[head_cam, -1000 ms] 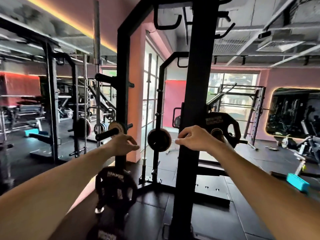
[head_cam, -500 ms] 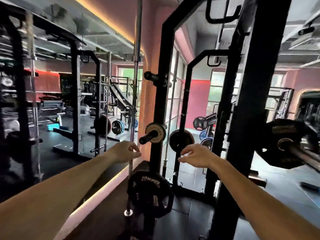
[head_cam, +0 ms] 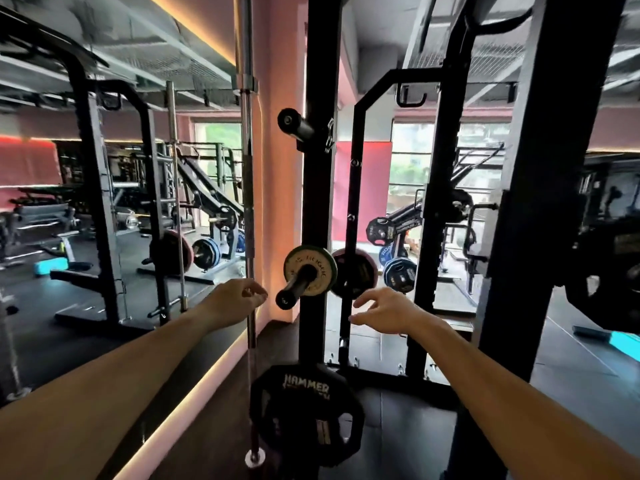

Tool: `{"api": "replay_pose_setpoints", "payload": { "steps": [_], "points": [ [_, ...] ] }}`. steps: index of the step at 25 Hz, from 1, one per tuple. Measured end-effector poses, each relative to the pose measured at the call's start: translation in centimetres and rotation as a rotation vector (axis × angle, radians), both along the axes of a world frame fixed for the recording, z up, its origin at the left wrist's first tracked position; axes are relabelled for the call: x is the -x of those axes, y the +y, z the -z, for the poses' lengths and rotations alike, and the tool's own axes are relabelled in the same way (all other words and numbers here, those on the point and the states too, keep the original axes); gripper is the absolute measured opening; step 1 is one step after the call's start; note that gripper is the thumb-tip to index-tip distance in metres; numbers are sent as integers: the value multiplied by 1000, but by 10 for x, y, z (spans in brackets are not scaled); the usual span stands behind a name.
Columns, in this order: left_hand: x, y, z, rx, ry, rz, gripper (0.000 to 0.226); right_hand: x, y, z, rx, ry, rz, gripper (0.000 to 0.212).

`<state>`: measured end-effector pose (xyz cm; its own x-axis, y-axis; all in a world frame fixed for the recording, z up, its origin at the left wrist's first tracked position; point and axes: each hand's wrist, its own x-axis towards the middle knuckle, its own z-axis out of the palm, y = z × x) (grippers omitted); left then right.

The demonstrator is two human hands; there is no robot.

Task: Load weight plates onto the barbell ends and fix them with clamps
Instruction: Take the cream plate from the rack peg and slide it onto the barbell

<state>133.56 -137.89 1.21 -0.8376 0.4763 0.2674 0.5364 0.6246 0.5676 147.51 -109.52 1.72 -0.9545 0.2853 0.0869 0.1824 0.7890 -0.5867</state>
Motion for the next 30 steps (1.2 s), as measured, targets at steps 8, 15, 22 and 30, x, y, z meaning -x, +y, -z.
{"api": "replay_pose_setpoints", "payload": {
  "steps": [8,15,22,30],
  "points": [
    [162,87,-2,-86,-63,21,12,175,57,-1,89,61,-39,46],
    [220,142,12,-147,-75,-38,15,249,66,14,19,233,69,5],
    [230,146,21,-272,-121,5,25,255,48,16,-65,324,141,26],
    [204,110,27,-326,-366,225,11,222,16,14,112,278,143,28]
  ]
}}
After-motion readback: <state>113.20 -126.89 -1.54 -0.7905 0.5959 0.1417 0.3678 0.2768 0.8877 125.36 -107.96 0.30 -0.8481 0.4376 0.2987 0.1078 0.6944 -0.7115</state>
